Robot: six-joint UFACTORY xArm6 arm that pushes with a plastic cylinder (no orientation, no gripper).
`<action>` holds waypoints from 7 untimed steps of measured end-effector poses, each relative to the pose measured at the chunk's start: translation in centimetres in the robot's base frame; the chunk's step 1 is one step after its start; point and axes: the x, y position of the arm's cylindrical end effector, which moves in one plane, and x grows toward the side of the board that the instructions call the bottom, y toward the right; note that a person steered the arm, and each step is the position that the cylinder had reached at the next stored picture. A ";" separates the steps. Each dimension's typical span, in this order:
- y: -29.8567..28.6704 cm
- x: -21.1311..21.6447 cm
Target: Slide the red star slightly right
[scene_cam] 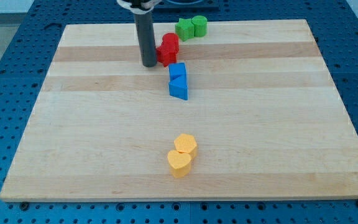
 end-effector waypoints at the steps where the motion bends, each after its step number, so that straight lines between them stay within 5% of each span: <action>1: -0.6 -1.5; 2: -0.6 -4.0; 6: 13.0 -3.0; 7: 11.1 -3.1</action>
